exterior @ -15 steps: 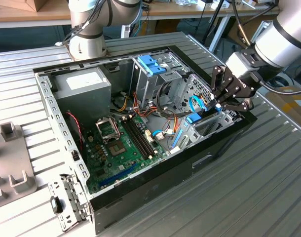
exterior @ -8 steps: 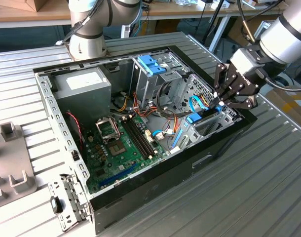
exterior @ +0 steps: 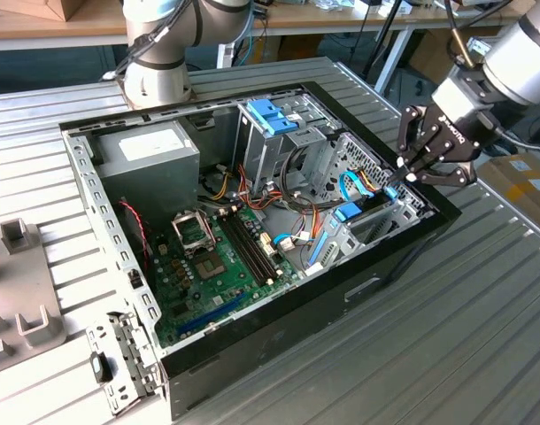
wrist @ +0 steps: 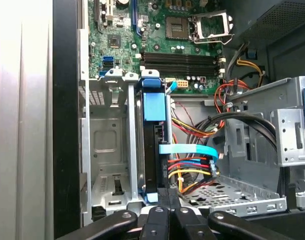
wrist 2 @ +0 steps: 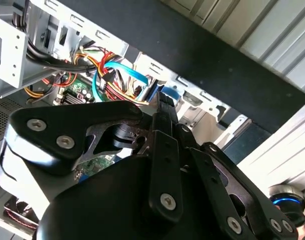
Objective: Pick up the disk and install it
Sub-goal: 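Insert the second disk wire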
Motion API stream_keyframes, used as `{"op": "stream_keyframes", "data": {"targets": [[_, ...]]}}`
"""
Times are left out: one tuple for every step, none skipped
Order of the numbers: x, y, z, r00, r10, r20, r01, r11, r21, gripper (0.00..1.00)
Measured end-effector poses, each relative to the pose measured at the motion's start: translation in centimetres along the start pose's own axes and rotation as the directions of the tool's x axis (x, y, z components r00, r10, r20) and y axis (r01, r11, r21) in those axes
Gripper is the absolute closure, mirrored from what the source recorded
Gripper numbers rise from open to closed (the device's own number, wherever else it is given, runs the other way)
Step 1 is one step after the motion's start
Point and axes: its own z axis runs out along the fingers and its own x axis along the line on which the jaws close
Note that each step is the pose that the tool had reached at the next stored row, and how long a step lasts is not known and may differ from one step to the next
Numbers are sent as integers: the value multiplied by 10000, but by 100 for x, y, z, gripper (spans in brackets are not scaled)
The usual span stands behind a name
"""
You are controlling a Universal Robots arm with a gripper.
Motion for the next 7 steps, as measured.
{"op": "stream_keyframes", "data": {"targets": [[-1,-7,-1,10000,2,-1,-2,10000,-8,90],[-1,-8,-1,10000,2,0,-2,10000,-8,90],[0,-7,-1,10000,2,-1,-2,10000,-9,90],[-1,-8,-1,10000,2,0,-2,10000,-10,90],[-1,-8,-1,10000,2,0,-2,10000,-10,90],[-1,-8,-1,10000,2,0,-2,10000,-11,90],[-1,-8,-1,10000,2,0,-2,10000,-11,90]]}}
